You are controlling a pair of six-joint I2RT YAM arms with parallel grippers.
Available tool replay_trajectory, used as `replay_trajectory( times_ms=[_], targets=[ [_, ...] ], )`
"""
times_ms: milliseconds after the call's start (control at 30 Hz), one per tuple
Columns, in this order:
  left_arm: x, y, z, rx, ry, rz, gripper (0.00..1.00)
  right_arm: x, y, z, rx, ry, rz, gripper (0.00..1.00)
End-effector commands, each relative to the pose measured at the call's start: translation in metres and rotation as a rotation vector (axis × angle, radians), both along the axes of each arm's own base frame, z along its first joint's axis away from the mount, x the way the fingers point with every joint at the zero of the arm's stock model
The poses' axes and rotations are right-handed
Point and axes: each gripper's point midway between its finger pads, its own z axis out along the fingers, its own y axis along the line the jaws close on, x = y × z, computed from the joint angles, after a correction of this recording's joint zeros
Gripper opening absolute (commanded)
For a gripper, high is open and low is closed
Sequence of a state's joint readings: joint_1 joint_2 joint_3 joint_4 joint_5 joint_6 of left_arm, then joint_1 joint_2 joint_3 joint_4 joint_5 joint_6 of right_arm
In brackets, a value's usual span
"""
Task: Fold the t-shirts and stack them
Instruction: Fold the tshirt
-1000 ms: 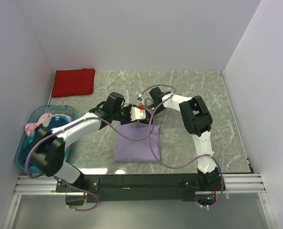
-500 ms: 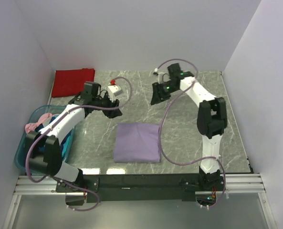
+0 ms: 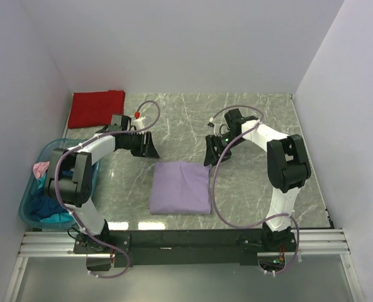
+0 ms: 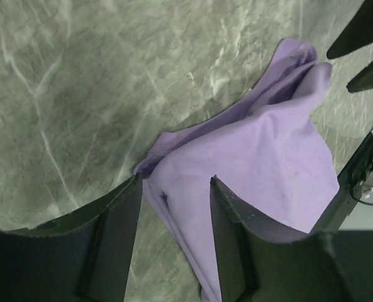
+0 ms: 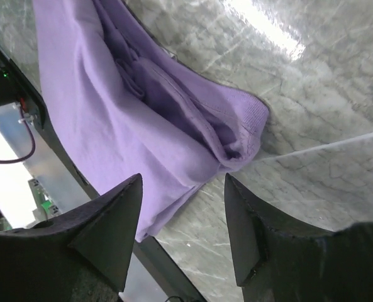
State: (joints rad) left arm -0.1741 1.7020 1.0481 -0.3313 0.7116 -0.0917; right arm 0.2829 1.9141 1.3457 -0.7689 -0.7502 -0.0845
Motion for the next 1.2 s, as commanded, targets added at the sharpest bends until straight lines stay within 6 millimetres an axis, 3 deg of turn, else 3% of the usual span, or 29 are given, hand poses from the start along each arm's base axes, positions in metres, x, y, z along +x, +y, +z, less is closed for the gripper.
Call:
replay_trajectory(
  times_ms=[0, 133, 433, 1067, 1167],
  targets=[
    [0.002, -0.002, -0.005, -0.022, 0.038, 0.044, 0.53, 0.008, 0.009, 0.006, 0.053, -0.036, -0.027, 0.62],
    [-0.004, -0.002, -0.012, -0.032, 0.073, 0.05, 0.53, 0.005, 0.011, 0.001, 0.062, -0.013, -0.028, 0.62],
    [-0.014, -0.002, -0.027, -0.033, 0.124, 0.064, 0.52, -0.001, 0.019, -0.005, 0.077, 0.025, -0.011, 0.52],
    [-0.009, -0.007, -0.03, -0.062, 0.141, 0.068, 0.37, -0.007, 0.008, -0.018, 0.0, 0.037, -0.001, 0.47],
    [-0.011, -0.007, -0.032, -0.067, 0.143, 0.072, 0.31, -0.008, 0.009, -0.019, 0.006, 0.039, -0.001, 0.44]
  ],
)
